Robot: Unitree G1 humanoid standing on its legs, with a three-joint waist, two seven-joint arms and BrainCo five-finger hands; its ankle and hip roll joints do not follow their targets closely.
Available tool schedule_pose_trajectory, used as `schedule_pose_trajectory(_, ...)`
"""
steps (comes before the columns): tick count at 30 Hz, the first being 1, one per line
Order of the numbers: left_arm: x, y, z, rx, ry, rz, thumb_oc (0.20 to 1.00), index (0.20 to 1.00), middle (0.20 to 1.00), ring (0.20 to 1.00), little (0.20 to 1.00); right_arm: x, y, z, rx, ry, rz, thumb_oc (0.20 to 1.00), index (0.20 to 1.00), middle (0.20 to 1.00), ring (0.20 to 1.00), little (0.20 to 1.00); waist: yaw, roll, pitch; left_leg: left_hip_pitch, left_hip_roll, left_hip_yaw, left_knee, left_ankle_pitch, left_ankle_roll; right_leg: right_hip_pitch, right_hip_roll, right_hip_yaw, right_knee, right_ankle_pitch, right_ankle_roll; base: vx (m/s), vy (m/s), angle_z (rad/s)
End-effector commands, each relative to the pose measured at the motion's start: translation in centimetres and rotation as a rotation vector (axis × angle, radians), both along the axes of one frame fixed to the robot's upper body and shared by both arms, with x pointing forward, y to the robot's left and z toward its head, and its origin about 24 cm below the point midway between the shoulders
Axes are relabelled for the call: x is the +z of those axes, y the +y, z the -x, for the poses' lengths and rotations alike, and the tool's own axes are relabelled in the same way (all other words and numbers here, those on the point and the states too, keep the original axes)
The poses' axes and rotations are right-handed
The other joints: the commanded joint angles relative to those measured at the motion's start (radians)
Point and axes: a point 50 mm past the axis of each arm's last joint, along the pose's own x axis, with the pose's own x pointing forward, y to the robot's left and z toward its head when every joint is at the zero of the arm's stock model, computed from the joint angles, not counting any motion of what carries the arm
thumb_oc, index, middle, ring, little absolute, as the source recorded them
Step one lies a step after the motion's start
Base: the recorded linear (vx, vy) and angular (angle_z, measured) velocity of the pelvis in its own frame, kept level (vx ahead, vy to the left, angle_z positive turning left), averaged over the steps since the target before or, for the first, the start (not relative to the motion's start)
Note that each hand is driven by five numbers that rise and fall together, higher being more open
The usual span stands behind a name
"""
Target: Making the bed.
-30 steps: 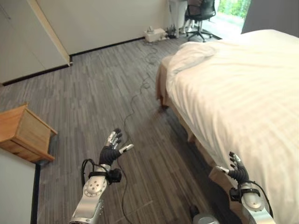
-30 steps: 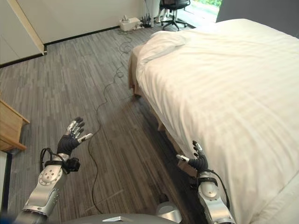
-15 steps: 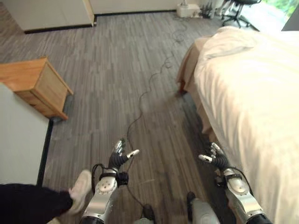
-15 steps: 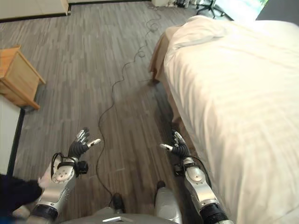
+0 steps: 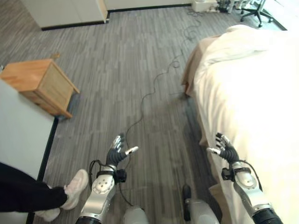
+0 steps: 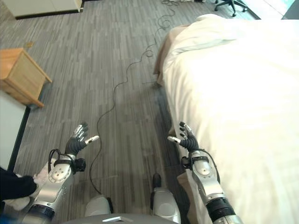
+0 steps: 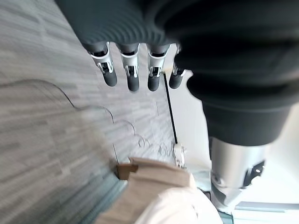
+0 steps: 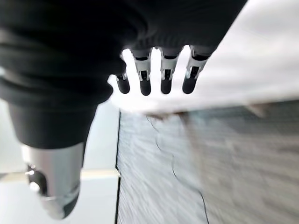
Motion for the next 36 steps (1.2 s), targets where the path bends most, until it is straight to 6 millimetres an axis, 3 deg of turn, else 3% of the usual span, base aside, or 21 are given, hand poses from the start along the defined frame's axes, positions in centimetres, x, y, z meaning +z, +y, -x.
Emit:
schedule_pose_trajectory(1, 2.7, 0.1, -0.6, -0.015, -0.145, 0.011, 1.0, 1.0, 1.0, 1.0, 1.0, 2.2, 1.2, -0.8, 0.074, -0.103, 0.016, 1.0, 1.0, 1.0, 1.0, 1.0, 0.002, 0.0, 0.003, 0.068, -0.079, 0.055, -0.142, -0.19, 0.026, 0.125, -0.046, 0.024, -0.122, -0.017, 0.112, 0.27, 0.074, -0.18)
schedule_pose_trajectory(2, 2.6, 0.1, -0.4, -0.018, -0.138, 0.013, 1.0, 1.0, 1.0, 1.0, 1.0, 2.0, 1.3, -0.8, 0.089, -0.091, 0.027, 1.0, 1.0, 1.0, 1.0, 1.0, 0.007, 0.004, -0.005, 0.076, -0.099, 0.064, -0.221, -0.198, 0.033, 0.137, -0.045, 0.028, -0.131, -0.023, 0.121, 0.43, 0.153, -0.26)
schedule_pose_trajectory(3, 2.5, -0.1, -0.2, -0.024, -0.135, 0.012, 1.0, 1.0, 1.0, 1.0, 1.0, 1.7, 1.6, -0.7, 0.105, -0.08, 0.044, 1.0, 1.0, 1.0, 1.0, 1.0, 0.023, 0.031, -0.02, 0.063, -0.119, 0.087, -0.389, -0.166, 0.035, 0.168, -0.025, 0.026, -0.146, -0.042, 0.132, 0.35, 0.124, -0.36)
schedule_pose_trajectory(5, 2.5, -0.2, -0.2, -0.032, -0.139, 0.009, 1.0, 1.0, 1.0, 1.0, 1.0, 1.6, 1.6, -0.7, 0.109, -0.072, 0.055, 1.0, 1.0, 1.0, 1.0, 1.0, 0.032, 0.039, -0.022, 0.064, -0.127, 0.111, -0.462, -0.119, 0.03, 0.196, -0.018, 0.022, -0.156, -0.056, 0.137, 0.32, 0.095, -0.55)
schedule_pose_trajectory(6, 2.4, -0.4, 0.0, -0.038, -0.132, 0.012, 1.0, 1.0, 1.0, 1.0, 1.0, 1.4, 1.7, -0.5, 0.113, -0.064, 0.067, 1.0, 1.0, 1.0, 1.0, 1.0, 0.039, 0.046, -0.027, 0.06, -0.117, 0.168, -0.525, -0.075, 0.024, 0.233, -0.009, 0.01, -0.159, -0.079, 0.137, 0.28, 0.064, -0.45)
schedule_pose_trajectory(9, 2.0, -0.5, 0.5, -0.053, -0.109, 0.005, 1.0, 1.0, 1.0, 1.0, 1.0, 1.0, 2.1, -0.1, 0.129, -0.051, 0.074, 1.0, 1.0, 1.0, 1.0, 1.0, 0.035, 0.06, -0.049, 0.141, -0.13, 0.216, -0.619, -0.067, 0.051, 0.248, 0.001, -0.001, -0.121, -0.106, 0.142, 0.35, 0.096, 0.03)
schedule_pose_trajectory(12, 1.8, -0.8, 0.4, -0.086, -0.093, -0.031, 1.0, 1.0, 1.0, 1.0, 1.0, 0.1, 3.5, 0.2, 0.158, -0.024, 0.056, 1.0, 1.0, 1.0, 1.0, 1.0, 0.036, 0.05, -0.066, 0.224, -0.167, 0.206, -0.681, -0.091, 0.084, 0.231, -0.008, -0.025, 0.073, -0.129, 0.173, 0.25, 0.09, 0.01)
schedule_pose_trajectory(13, 2.1, -0.8, 0.2, -0.088, -0.1, -0.051, 1.0, 1.0, 1.0, 1.0, 1.0, 0.2, 3.9, 0.2, 0.162, -0.029, 0.045, 1.0, 1.0, 1.0, 1.0, 1.0, 0.034, 0.049, -0.06, 0.241, -0.173, 0.199, -0.692, -0.1, 0.097, 0.196, -0.013, -0.026, 0.171, -0.106, 0.194, 0.11, 0.05, 0.29)
schedule_pose_trajectory(14, 2.1, -0.8, 0.2, -0.088, -0.101, -0.051, 1.0, 1.0, 1.0, 1.0, 1.0, 0.2, 3.9, 0.2, 0.163, -0.031, 0.045, 1.0, 1.0, 1.0, 1.0, 1.0, 0.036, 0.051, -0.061, 0.237, -0.169, 0.201, -0.693, -0.095, 0.096, 0.19, -0.009, -0.024, 0.171, -0.101, 0.192, 0.07, 0.035, 0.58)
schedule_pose_trajectory(16, 2.8, -0.8, -0.4, -0.099, -0.125, -0.078, 1.0, 1.0, 1.0, 1.0, 1.0, 0.4, 4.3, 0.0, 0.16, -0.044, 0.037, 1.0, 1.0, 1.0, 1.0, 1.0, 0.016, 0.064, -0.035, 0.265, -0.166, 0.174, -0.706, -0.108, 0.118, 0.08, -0.007, -0.001, 0.376, -0.007, 0.229, 0.08, 0.048, 0.62)
schedule_pose_trajectory(19, 2.7, -0.9, -0.3, -0.108, -0.123, -0.091, 1.0, 1.0, 1.0, 1.0, 1.0, 0.6, 4.6, -0.2, 0.148, -0.059, 0.017, 1.0, 1.0, 1.0, 1.0, 1.0, 0.005, 0.081, -0.016, 0.289, -0.158, 0.146, -0.721, -0.118, 0.122, -0.021, 0.013, 0.044, 0.511, -0.033, 0.216, 0.13, 0.023, 0.47)
schedule_pose_trajectory(21, 2.6, -0.7, -0.4, -0.106, -0.118, -0.091, 1.0, 1.0, 1.0, 1.0, 1.0, 0.7, 4.5, -0.4, 0.131, -0.065, 0.003, 1.0, 1.0, 1.0, 1.0, 1.0, 0.005, 0.075, -0.014, 0.292, -0.165, 0.131, -0.718, -0.125, 0.117, -0.032, -0.009, 0.037, 0.436, -0.05, 0.201, 0.24, -0.102, 0.66)
schedule_pose_trajectory(22, 2.4, -0.5, -0.3, -0.098, -0.106, -0.081, 1.0, 1.0, 1.0, 1.0, 1.0, 1.0, 4.3, -0.5, 0.123, -0.074, -0.006, 1.0, 1.0, 1.0, 1.0, 1.0, 0.004, 0.069, -0.02, 0.295, -0.171, 0.12, -0.719, -0.137, 0.107, -0.031, -0.028, 0.025, 0.324, -0.071, 0.193, 0.37, -0.228, 0.92)
schedule_pose_trajectory(23, 2.2, -0.4, -0.2, -0.095, -0.097, -0.079, 1.0, 1.0, 1.0, 1.0, 1.0, 1.0, 4.0, -0.5, 0.113, -0.072, -0.012, 1.0, 1.0, 1.0, 1.0, 1.0, -0.008, 0.061, -0.027, 0.308, -0.178, 0.104, -0.722, -0.156, 0.095, -0.03, -0.039, 0.023, 0.162, -0.058, 0.195, 0.38, -0.243, 1.01)
schedule_pose_trajectory(25, 2.2, -0.3, -0.2, -0.094, -0.095, -0.084, 1.0, 1.0, 1.0, 1.0, 1.0, 0.9, 3.5, -0.5, 0.09, -0.067, -0.009, 1.0, 1.0, 1.0, 1.0, 1.0, -0.019, 0.052, -0.033, 0.326, -0.183, 0.09, -0.722, -0.177, 0.081, -0.036, -0.052, 0.035, 0.046, -0.011, 0.208, 0.3, -0.208, 0.68)
schedule_pose_trajectory(28, 2.3, -0.5, -0.2, -0.1, -0.101, -0.082, 1.0, 1.0, 1.0, 1.0, 1.0, 0.6, 3.1, -0.2, 0.072, -0.055, -0.01, 1.0, 1.0, 1.0, 1.0, 1.0, -0.036, 0.051, -0.034, 0.36, -0.179, 0.075, -0.722, -0.203, 0.068, -0.052, -0.053, 0.051, -0.009, 0.035, 0.22, 0.25, -0.172, 0.22)
schedule_pose_trajectory(32, 2.0, -0.8, -0.1, -0.103, -0.096, -0.067, 1.0, 1.0, 1.0, 1.0, 1.0, -0.1, 3.0, 0.2, 0.068, -0.026, -0.01, 1.0, 1.0, 1.0, 1.0, 1.0, -0.044, 0.05, -0.048, 0.404, -0.174, 0.071, -0.711, -0.226, 0.053, -0.009, -0.062, 0.052, -0.048, 0.044, 0.208, 0.21, -0.152, 0.03)
schedule_pose_trajectory(33, 2.0, -0.9, -0.2, -0.105, -0.097, -0.059, 1.0, 1.0, 1.0, 1.0, 1.0, -0.3, 2.9, 0.4, 0.067, -0.014, -0.013, 1.0, 1.0, 1.0, 1.0, 1.0, -0.049, 0.051, -0.047, 0.407, -0.167, 0.071, -0.673, -0.241, 0.047, 0.003, -0.059, 0.05, -0.052, 0.043, 0.203, 0.24, -0.257, -0.04)
schedule_pose_trajectory(34, 2.2, -1.1, -0.2, -0.118, -0.104, -0.049, 1.0, 1.0, 1.0, 1.0, 1.0, -0.3, 2.6, 0.5, 0.077, -0.008, -0.005, 1.0, 1.0, 1.0, 1.0, 1.0, -0.053, 0.05, -0.041, 0.36, -0.143, 0.061, -0.497, -0.253, 0.027, 0.049, -0.05, 0.043, -0.079, 0.031, 0.177, 0.24, -0.355, -0.1)
schedule_pose_trajectory(35, 2.5, -1.3, -0.1, -0.128, -0.12, -0.021, 1.0, 1.0, 1.0, 1.0, 1.0, -0.4, 2.1, 0.7, 0.079, -0.001, 0.009, 1.0, 1.0, 1.0, 1.0, 1.0, -0.032, 0.032, -0.017, 0.263, -0.103, 0.033, -0.274, -0.167, 0.012, 0.1, -0.053, 0.046, -0.098, 0.01, 0.14, 0.22, -0.388, 0.25)
schedule_pose_trajectory(36, 2.6, -1.4, -0.3, -0.124, -0.125, -0.017, 1.0, 1.0, 1.0, 1.0, 1.0, -0.3, 1.8, 0.6, 0.069, 0.0, 0.014, 1.0, 1.0, 1.0, 1.0, 1.0, -0.027, 0.021, -0.006, 0.198, -0.095, 0.008, -0.164, -0.141, 0.006, 0.125, -0.049, 0.042, -0.109, 0.005, 0.121, 0.15, -0.274, 0.38)
